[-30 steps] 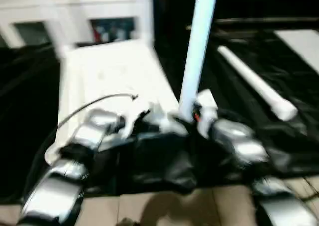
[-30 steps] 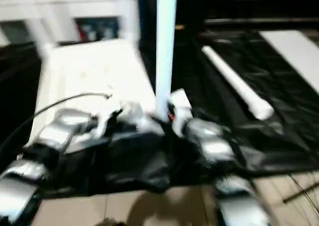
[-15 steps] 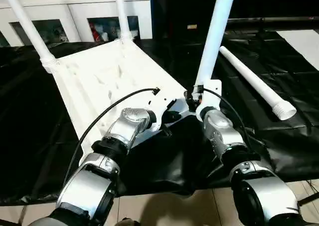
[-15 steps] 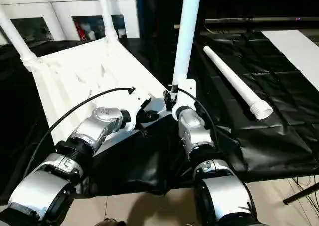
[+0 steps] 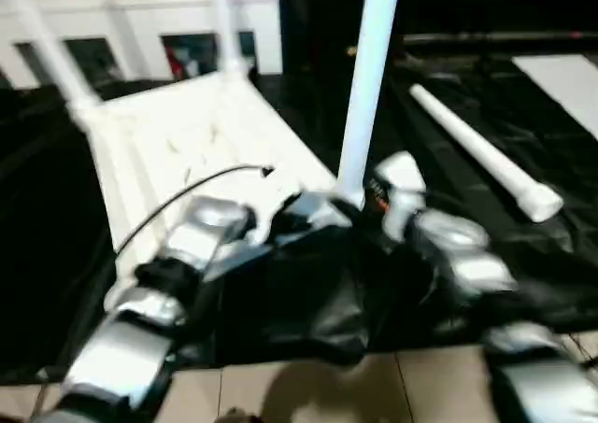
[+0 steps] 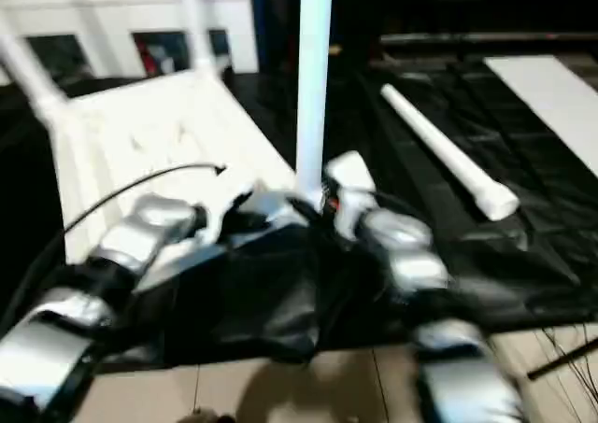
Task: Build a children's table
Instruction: Rotate leg to tighten
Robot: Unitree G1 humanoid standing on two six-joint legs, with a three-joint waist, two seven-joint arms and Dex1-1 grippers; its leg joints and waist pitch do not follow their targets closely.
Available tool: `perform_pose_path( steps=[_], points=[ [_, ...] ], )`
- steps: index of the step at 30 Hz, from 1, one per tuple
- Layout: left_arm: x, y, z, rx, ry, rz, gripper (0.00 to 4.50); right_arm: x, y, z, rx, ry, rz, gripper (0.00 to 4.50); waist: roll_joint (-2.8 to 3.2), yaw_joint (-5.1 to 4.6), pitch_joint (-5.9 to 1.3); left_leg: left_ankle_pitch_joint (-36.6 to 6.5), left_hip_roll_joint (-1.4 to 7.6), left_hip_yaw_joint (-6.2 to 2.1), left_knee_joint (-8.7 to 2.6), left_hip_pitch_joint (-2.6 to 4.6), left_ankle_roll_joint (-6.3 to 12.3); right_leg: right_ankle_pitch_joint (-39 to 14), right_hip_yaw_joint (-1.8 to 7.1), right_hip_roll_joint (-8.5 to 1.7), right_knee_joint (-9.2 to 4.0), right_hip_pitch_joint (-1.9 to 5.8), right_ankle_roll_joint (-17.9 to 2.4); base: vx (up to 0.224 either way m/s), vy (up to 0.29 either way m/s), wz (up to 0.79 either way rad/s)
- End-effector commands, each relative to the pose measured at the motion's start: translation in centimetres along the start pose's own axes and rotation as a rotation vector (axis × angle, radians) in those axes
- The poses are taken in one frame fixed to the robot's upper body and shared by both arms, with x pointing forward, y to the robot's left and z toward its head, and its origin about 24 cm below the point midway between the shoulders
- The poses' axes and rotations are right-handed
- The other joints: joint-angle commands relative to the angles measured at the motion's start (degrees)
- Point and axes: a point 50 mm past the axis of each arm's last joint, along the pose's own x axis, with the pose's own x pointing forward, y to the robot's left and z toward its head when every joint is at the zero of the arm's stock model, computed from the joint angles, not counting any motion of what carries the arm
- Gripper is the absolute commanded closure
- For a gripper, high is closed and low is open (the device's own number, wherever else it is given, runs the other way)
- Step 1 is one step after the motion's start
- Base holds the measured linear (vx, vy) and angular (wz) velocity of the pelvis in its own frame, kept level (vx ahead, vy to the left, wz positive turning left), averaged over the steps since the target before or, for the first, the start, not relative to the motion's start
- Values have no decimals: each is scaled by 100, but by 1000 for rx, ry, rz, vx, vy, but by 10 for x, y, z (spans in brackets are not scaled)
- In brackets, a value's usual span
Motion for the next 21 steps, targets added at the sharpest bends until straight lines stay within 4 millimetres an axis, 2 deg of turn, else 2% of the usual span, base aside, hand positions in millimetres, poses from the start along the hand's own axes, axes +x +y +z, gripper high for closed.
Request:
perform_pose_path(
  steps=[1,2,5,8,11,13,17,18,21],
  points=[
    [-1,-1,-14,-37,74,1,395,0,0,7,-18,-20,24,69,-34,5,-411,-748,193,-35,-350,131,695,258,190,-290,-379,276,-1741,0,0,0],
    [-1,1,-13,-29,66,19,395,0,-1,8,-18,-22,19,69,-44,-12,-407,-891,186,-44,-365,132,578,71,197,-296,-400,288,-1709,0,0,0],
    [-2,3,-12,-16,59,42,387,0,1,10,-17,-27,32,69,-11,-25,-421,-891,184,-55,-366,140,515,113,200,-298,-400,286,-1697,0,0,0],
    [-4,4,-12,-26,43,24,387,2,6,12,-11,-35,57,69,-8,-27,-427,-804,179,-56,-362,135,560,340,197,-284,-387,288,-1700,0,0,0],
    [-6,4,-11,-29,29,13,422,2,9,13,-14,-37,86,69,5,-28,-438,-775,181,-57,-357,136,588,515,193,-289,-374,287,-1729,0,0,0],
    [-7,2,-10,-27,19,-25,427,-1,11,11,-23,-25,136,69,-21,-24,-439,-759,175,-54,-355,127,589,519,192,-292,-373,298,-1745,0,0,0],
    [-9,-2,-11,-14,7,-100,439,-4,14,6,-47,25,206,69,-17,-21,-431,-770,180,-55,-358,121,614,448,184,-290,-378,295,-1744,0,0,0],
    [-10,-4,-13,-9,13,-122,439,-4,13,5,-54,41,206,69,-4,-18,-428,-781,183,-59,-361,121,606,417,182,-294,-378,295,-1744,0,0,0],
    [-12,-11,-16,32,12,-197,439,-5,11,3,-67,63,192,69,-14,-21,-428,-779,197,-55,-369,125,581,395,189,-293,-372,283,-1761,0,0,0]
  ],
)
